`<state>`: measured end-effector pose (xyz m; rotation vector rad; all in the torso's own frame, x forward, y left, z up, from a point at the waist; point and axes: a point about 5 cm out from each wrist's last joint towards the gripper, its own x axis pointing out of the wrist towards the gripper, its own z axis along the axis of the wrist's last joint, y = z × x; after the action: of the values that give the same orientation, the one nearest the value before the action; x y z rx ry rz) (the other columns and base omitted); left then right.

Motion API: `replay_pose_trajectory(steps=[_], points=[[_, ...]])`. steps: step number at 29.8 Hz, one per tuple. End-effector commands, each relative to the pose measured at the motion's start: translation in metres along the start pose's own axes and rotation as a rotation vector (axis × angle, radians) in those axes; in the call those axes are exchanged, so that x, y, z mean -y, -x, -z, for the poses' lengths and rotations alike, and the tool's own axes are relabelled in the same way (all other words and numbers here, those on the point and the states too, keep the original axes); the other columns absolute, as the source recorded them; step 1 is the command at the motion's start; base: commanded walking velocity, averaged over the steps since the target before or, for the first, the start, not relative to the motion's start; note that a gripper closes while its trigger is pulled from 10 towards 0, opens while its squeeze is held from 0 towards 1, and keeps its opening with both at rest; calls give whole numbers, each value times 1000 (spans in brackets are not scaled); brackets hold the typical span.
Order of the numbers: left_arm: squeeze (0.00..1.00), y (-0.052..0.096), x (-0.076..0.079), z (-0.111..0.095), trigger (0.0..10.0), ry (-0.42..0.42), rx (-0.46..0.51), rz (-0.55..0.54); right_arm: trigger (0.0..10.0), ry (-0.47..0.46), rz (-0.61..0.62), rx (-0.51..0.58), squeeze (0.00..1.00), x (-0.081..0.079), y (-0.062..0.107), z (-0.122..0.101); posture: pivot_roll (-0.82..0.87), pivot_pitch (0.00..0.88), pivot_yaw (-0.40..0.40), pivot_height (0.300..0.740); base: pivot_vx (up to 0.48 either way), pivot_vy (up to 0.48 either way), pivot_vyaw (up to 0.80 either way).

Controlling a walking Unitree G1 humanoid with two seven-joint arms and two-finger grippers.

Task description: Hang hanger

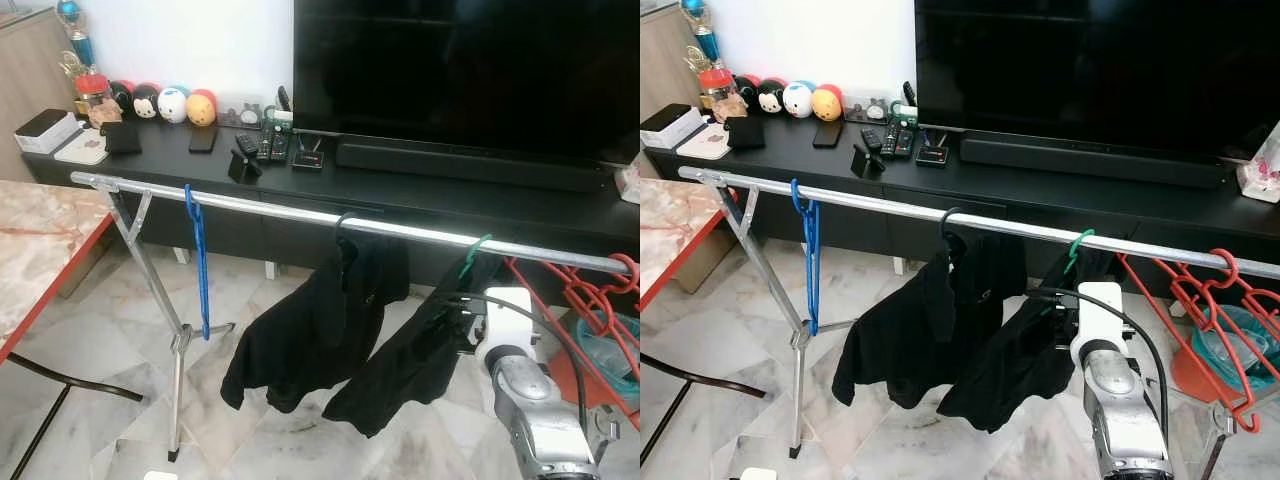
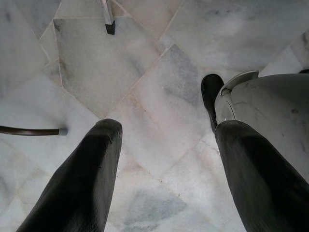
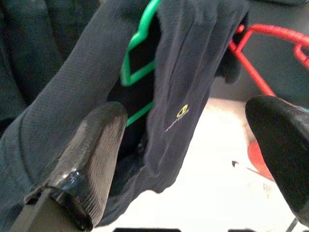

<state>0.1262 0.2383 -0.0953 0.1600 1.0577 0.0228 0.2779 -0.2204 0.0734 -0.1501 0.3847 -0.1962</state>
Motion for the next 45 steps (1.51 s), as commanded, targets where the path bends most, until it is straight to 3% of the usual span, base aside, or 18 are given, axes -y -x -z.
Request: replay_pose_trajectory(steps=[1, 5, 6, 12, 18, 31, 45], points=[[0, 1, -2, 5, 10000, -10, -24, 0, 10000, -30, -13, 51, 0, 0, -2, -8, 18, 0, -27, 740, 0, 0, 0], [0, 1, -2, 5, 10000, -9, -22, 0, 10000, -45, -156, 147, 0, -22, 4, -25, 12, 0, -24, 740, 0, 0, 0], [0, 1, -2, 5, 10000, -10, -21, 0, 10000, -86, -201, 153, 0, -32, 6, -29, 8, 0, -21, 740, 0, 0, 0], [0, 1, -3, 4, 10000, -24, -21, 2, 10000, -93, -275, 136, 0, -54, 12, -33, -8, 0, -13, 740, 0, 0, 0], [0, 1, -3, 3, 10000, 4, -16, -1, 10000, -123, -227, 155, 0, -46, 10, -31, 3, 0, -18, 740, 0, 0, 0], [0, 1, -3, 3, 10000, 13, -17, -6, 10000, -184, -136, 189, 0, -35, 4, -34, 10, 0, -24, 740, 0, 344, 0], [0, 1, -2, 4, 10000, 2, -15, -4, 10000, -197, -114, 191, 0, -34, 3, -30, 8, 0, -22, 740, 0, 87, -302]])
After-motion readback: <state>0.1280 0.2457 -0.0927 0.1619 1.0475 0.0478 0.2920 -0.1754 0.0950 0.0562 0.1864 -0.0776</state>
